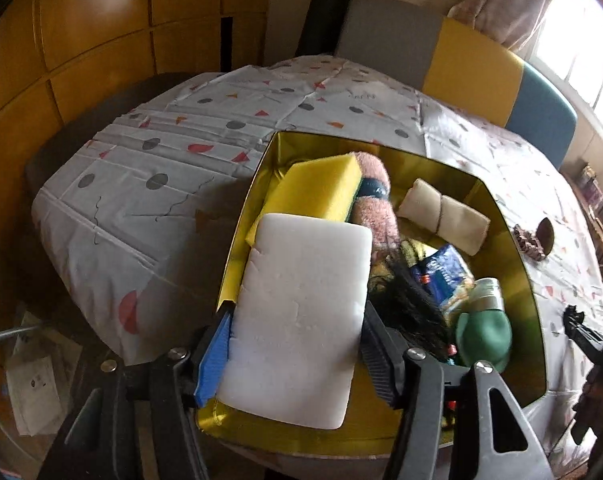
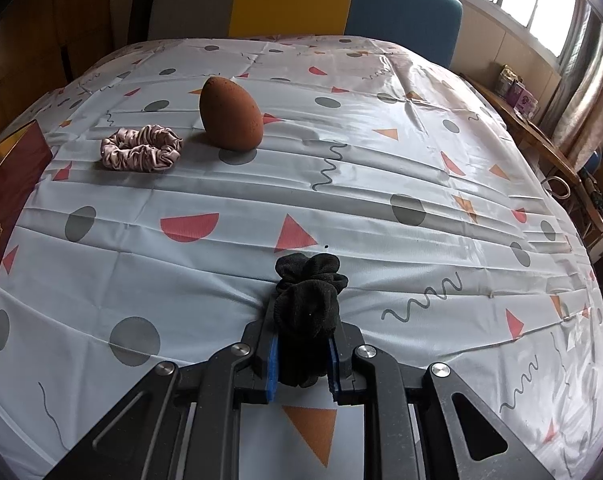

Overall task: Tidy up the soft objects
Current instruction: 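Lower the white block into the tray and open the left tool, then carry the black scrunchie into the tray and open the right tool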

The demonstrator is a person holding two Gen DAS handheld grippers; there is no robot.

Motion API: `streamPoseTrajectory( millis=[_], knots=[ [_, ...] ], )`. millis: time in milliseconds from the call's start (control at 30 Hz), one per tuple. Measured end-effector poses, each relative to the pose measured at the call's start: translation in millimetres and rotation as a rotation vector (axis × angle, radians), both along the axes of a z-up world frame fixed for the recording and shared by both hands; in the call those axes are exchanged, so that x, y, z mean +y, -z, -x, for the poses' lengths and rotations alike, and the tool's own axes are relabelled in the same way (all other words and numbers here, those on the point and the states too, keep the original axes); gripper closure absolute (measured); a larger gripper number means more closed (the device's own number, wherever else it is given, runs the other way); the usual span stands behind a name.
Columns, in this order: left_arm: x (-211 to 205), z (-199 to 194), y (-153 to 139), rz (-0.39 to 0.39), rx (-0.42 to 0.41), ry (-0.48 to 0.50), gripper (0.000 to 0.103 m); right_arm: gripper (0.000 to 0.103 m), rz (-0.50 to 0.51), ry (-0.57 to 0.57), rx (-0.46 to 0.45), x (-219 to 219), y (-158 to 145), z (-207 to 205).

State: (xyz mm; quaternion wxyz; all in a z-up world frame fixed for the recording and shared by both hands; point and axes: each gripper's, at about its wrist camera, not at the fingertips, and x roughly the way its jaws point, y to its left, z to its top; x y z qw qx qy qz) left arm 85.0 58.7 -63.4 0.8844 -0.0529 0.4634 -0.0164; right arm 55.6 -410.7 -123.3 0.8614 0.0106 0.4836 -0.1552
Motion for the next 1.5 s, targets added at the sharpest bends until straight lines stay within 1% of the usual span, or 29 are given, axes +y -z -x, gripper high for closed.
streamPoseTrajectory(
  millis=[33,100,133,200,267,333,400,567,800,933,1067,1233,1333,1500],
  knots=[
    [-2,-1,3,-0.008,0.007,-0.002,0.039,0.083,0.000,0.000,0.000,0,0,0],
    [-6,-1,10,-0.027,0.028,0.015,0.033,0.083,0.001,0.000,0.000,1,0,0],
    [-6,0,12,-0.033,0.032,0.016,0.032,0.083,0.001,0.000,0.000,1,0,0],
    [-7,1,13,-0.033,0.027,0.027,0.030,0.083,0.001,0.000,0.001,1,0,0],
    [-8,3,14,-0.052,0.024,0.022,0.025,0.083,0.001,0.002,-0.001,1,1,0],
    [-9,6,11,-0.054,0.010,0.030,0.025,0.083,0.001,0.001,-0.001,1,1,0],
    [-11,10,7,-0.074,-0.006,0.029,0.025,0.083,0.003,0.001,-0.001,1,1,0],
    [-9,18,-8,-0.116,-0.048,-0.022,0.025,0.083,0.019,-0.007,0.007,3,1,1],
    [-9,31,-31,-0.121,-0.118,-0.037,0.025,0.083,0.027,-0.011,0.009,5,1,1],
    [-8,38,-46,-0.098,-0.168,-0.041,0.025,0.083,0.033,-0.014,0.009,5,1,2],
    [-9,41,-54,-0.077,-0.179,-0.038,0.025,0.083,0.032,-0.016,0.007,5,1,2],
    [-15,44,-58,-0.074,-0.197,-0.020,0.025,0.083,0.033,-0.018,0.006,5,2,2],
    [-16,45,-56,-0.077,-0.196,-0.020,0.025,0.083,0.036,-0.019,0.007,5,2,2],
    [-19,41,-47,-0.078,-0.168,-0.015,0.025,0.083,0.035,-0.018,0.007,5,2,2]
  ],
)
